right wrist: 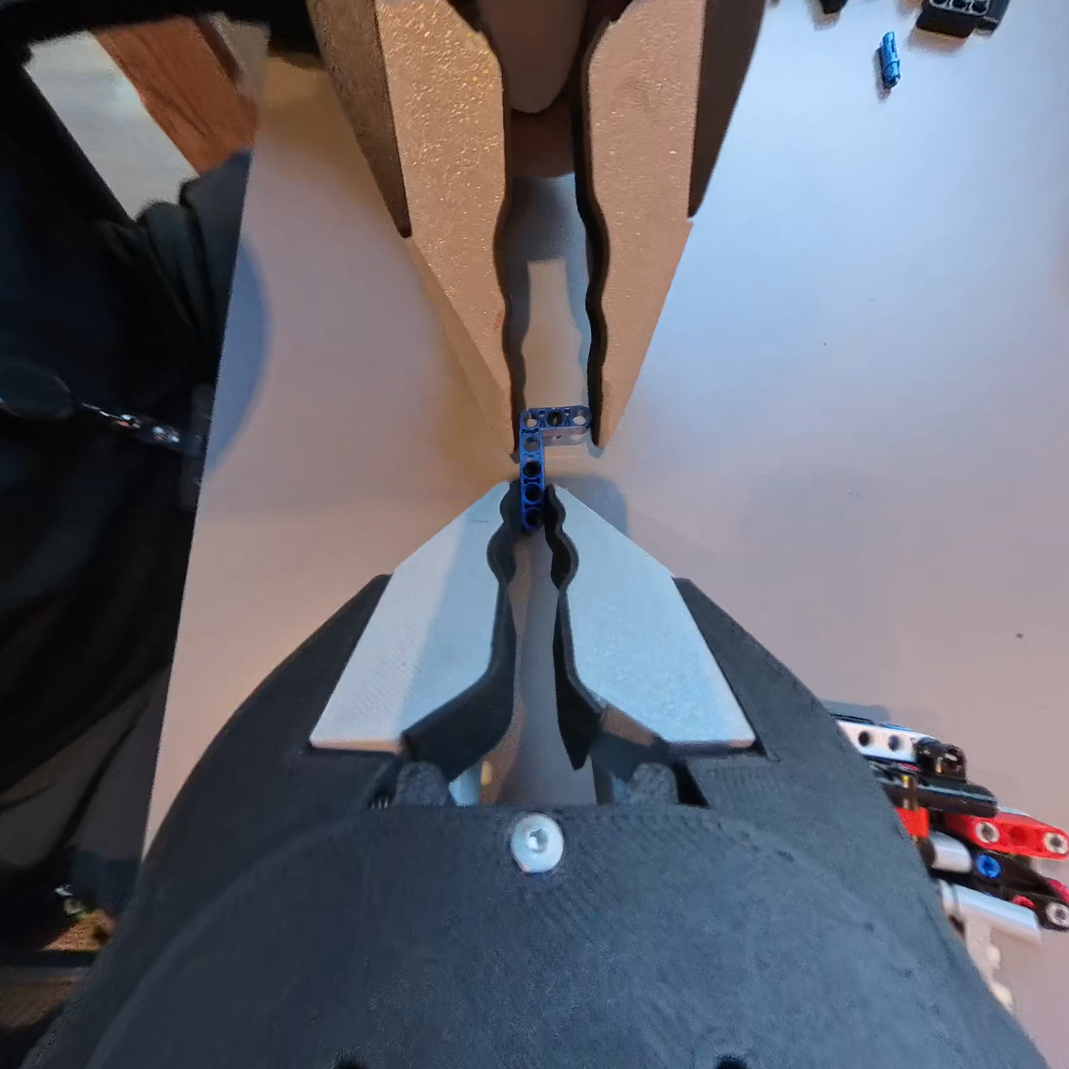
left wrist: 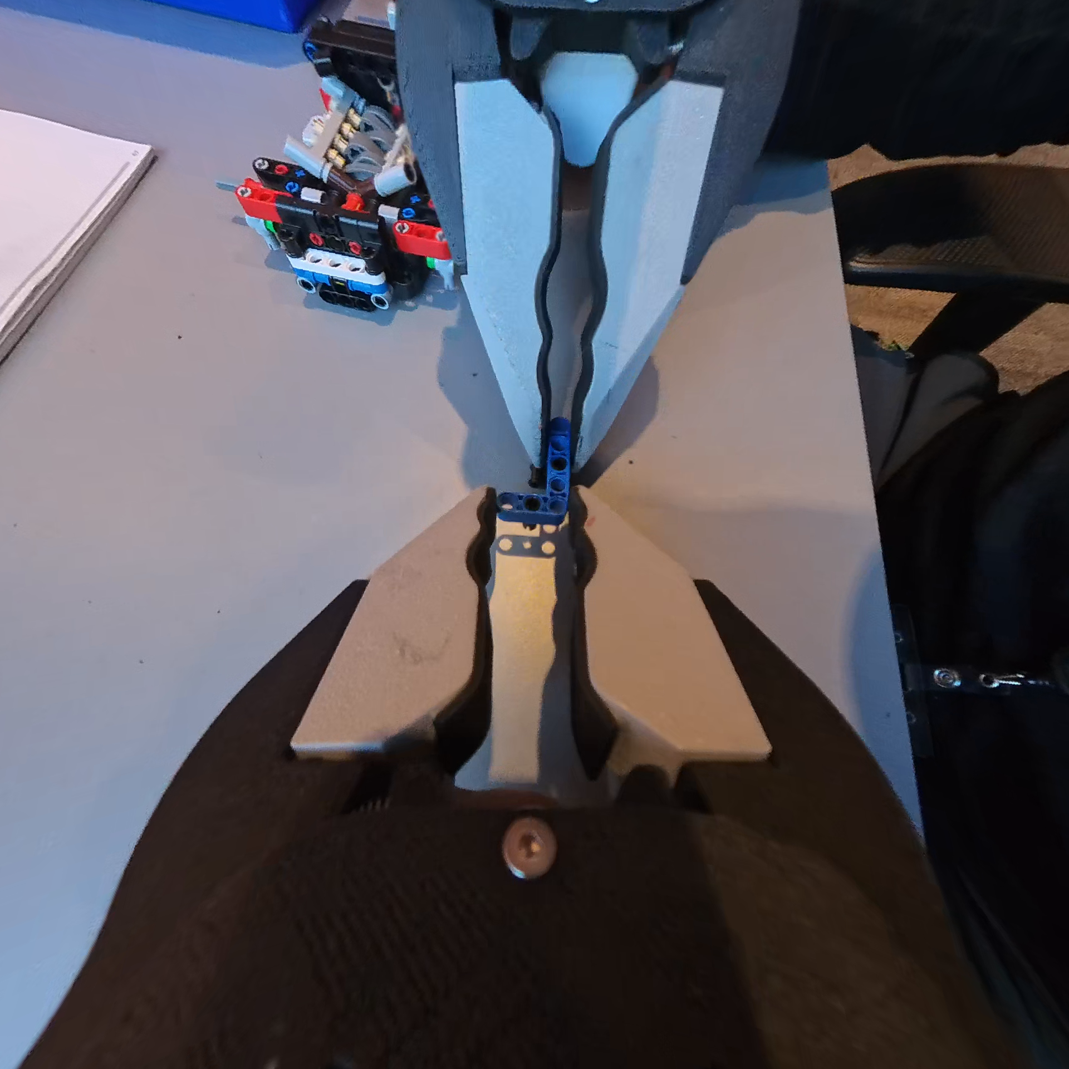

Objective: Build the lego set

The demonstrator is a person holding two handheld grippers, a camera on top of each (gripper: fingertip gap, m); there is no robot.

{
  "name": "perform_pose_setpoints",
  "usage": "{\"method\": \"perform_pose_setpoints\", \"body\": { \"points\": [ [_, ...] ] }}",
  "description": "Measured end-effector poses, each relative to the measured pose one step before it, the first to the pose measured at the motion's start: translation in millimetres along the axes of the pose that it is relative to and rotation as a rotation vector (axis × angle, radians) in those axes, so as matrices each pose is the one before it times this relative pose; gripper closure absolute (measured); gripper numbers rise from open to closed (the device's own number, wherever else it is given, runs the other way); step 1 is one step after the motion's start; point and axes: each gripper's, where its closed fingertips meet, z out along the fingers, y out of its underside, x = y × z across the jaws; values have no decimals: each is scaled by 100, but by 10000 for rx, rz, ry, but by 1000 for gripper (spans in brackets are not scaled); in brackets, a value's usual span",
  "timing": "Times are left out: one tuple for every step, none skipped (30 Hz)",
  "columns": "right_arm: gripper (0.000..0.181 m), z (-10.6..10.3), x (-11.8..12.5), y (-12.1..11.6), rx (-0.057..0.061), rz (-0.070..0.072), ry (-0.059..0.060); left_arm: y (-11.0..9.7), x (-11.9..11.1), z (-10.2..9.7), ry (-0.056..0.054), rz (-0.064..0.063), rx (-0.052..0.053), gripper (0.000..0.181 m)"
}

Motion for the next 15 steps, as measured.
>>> {"method": "perform_pose_setpoints", "body": {
  "points": [
    [176, -88, -8, -89, 163, 188, -158, -115, 5, -69, 30, -51, 74, 160],
    [177, -51, -21, -76, 120, 79, -81, -65, 10, -53, 24, -33, 31, 160],
    [177, -9, -18, -28, 43, 17, -23, -2, 24, -15, 15, 4, -13, 159],
    [176, 25, -40, 30, -29, -5, -12, 47, 33, 24, 14, 10, -47, 159],
    [177, 54, -30, 57, -64, -8, -5, 72, 15, 45, -1, 21, -50, 159],
    [176, 61, -13, 61, -69, 2, -12, 88, 18, 51, 11, 3, -47, 159],
    [176, 48, -12, 63, -55, 8, -10, 61, 6, 45, 4, -6, -25, 159],
    [176, 18, -2, 45, -31, 14, -4, 28, -3, 40, 11, -19, 1, 159],
    [176, 6, -1, 32, -17, 15, -4, 13, 6, 28, 14, -36, 14, 160],
    [176, -13, 4, 5, -9, 5, 6, -7, 6, 17, 13, -22, 20, 160],
    [176, -5, -10, 2, -9, -10, 9, 7, 11, -3, 6, -3, 11, 160],
    [176, 9, -9, -15, -15, -25, 26, 16, 4, -14, -2, 10, -3, 159],
    [176, 26, -15, -9, -27, -31, 27, 34, 16, -27, 14, 8, -14, 159],
    [176, 32, -17, -20, -40, -33, 26, 48, 10, -13, 8, 3, -13, 159],
    [177, 42, 29, -10, -49, -42, 59, 43, -39, -15, -24, 1, -5, 159]
  ]
}}
